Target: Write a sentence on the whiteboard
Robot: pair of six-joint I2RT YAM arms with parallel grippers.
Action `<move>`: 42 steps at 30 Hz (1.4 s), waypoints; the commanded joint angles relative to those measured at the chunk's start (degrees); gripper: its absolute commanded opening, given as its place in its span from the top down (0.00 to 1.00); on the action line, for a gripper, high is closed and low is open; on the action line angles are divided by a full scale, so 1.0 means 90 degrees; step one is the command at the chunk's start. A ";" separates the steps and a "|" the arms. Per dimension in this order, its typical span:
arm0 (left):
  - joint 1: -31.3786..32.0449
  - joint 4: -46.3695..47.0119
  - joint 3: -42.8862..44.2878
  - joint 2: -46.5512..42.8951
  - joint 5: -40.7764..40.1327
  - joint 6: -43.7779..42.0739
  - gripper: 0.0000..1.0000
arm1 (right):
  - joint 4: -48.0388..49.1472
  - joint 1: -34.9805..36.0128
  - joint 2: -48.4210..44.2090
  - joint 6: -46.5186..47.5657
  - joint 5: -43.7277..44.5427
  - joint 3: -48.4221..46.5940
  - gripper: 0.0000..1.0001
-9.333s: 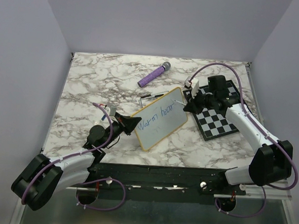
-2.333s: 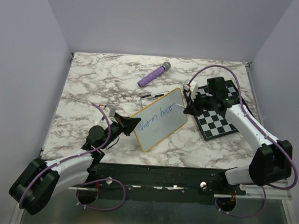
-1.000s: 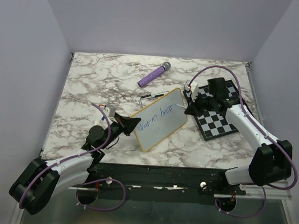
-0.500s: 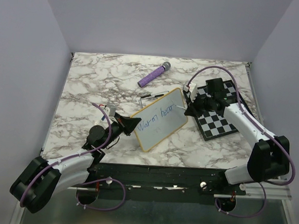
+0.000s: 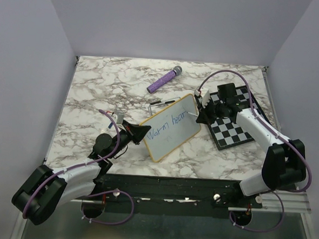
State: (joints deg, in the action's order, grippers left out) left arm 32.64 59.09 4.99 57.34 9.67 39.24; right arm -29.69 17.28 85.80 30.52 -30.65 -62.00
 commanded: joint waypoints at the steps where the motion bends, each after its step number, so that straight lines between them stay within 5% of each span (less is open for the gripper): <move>1: 0.0025 -0.0071 -0.0037 0.0084 0.0156 -0.0122 1.00 | 0.0106 0.0092 0.0173 -0.0091 0.0095 -0.0191 0.99; 25: 0.0025 -0.0081 -0.0037 0.0074 0.0185 -0.0171 1.00 | 0.0496 0.0199 0.0242 -0.0696 0.1316 -0.0260 0.99; 34: 0.0016 -0.0062 -0.0047 0.0113 0.0185 -0.0161 1.00 | 0.0545 0.0199 -0.0324 -0.0374 0.0243 -0.0026 0.99; 42: 0.0025 0.0046 -0.0057 0.0182 0.0214 -0.0113 1.00 | 0.0643 0.0199 0.0124 -0.0735 0.0564 -0.0328 1.00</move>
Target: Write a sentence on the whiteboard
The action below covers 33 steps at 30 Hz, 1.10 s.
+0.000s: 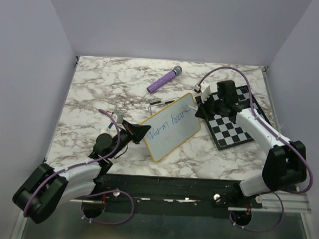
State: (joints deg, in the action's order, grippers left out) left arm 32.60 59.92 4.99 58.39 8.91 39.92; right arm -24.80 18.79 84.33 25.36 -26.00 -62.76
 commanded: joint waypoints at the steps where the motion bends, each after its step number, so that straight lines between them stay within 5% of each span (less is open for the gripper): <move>1: 0.0030 -0.0056 -0.0076 0.0055 0.0299 -0.0188 1.00 | 0.0099 0.0032 0.0346 -0.0162 0.0066 -0.0253 1.00; 33: 0.0020 -0.0047 -0.0115 0.0026 0.0231 -0.0227 1.00 | -0.0936 0.0032 0.0580 0.0375 -0.0071 -0.0204 1.00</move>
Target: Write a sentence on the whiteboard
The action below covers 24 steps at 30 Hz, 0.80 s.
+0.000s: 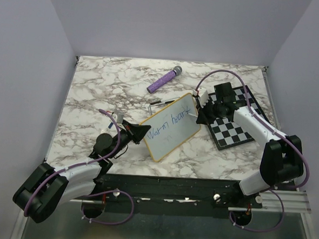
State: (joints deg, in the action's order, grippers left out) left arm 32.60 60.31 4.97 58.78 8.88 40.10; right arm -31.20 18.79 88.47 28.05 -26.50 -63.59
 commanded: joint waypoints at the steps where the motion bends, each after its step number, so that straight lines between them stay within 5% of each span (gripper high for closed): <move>1: 0.0030 -0.0090 -0.0113 -0.0018 0.0224 -0.0246 1.00 | -0.0225 0.0032 0.0151 0.0057 0.0024 -0.0141 0.99; 24: 0.0030 -0.0129 -0.0015 0.0060 0.0292 -0.0285 1.00 | 0.0683 -0.0173 -0.0582 -0.0500 0.0679 -0.0004 1.00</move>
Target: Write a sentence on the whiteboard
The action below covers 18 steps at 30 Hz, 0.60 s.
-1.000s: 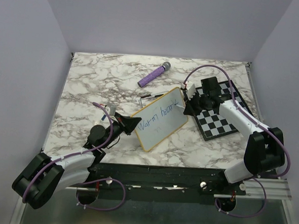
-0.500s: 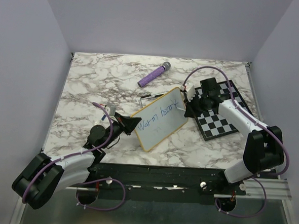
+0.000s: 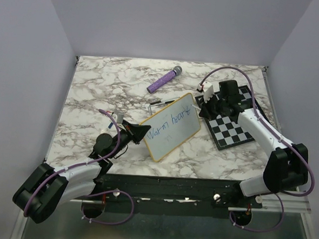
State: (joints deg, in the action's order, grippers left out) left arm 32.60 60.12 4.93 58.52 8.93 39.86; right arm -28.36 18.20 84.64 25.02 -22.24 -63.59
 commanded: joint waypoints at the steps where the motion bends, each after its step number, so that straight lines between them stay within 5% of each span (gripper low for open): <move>1: 0.0030 -0.0098 -0.0001 0.0099 0.0307 -0.0259 1.00 | 0.0378 -0.0108 -0.0108 -0.0162 0.0225 -0.0004 0.99; 18: 0.0030 -0.0010 -0.0040 0.0138 0.0307 -0.0229 1.00 | 0.0280 -0.0117 0.0351 -0.0153 0.0264 -0.0141 0.99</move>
State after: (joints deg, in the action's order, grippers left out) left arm 32.60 60.58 4.93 58.92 9.06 39.86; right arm -26.15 17.50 86.30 23.81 -20.23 -63.59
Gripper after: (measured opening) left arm 0.071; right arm 0.137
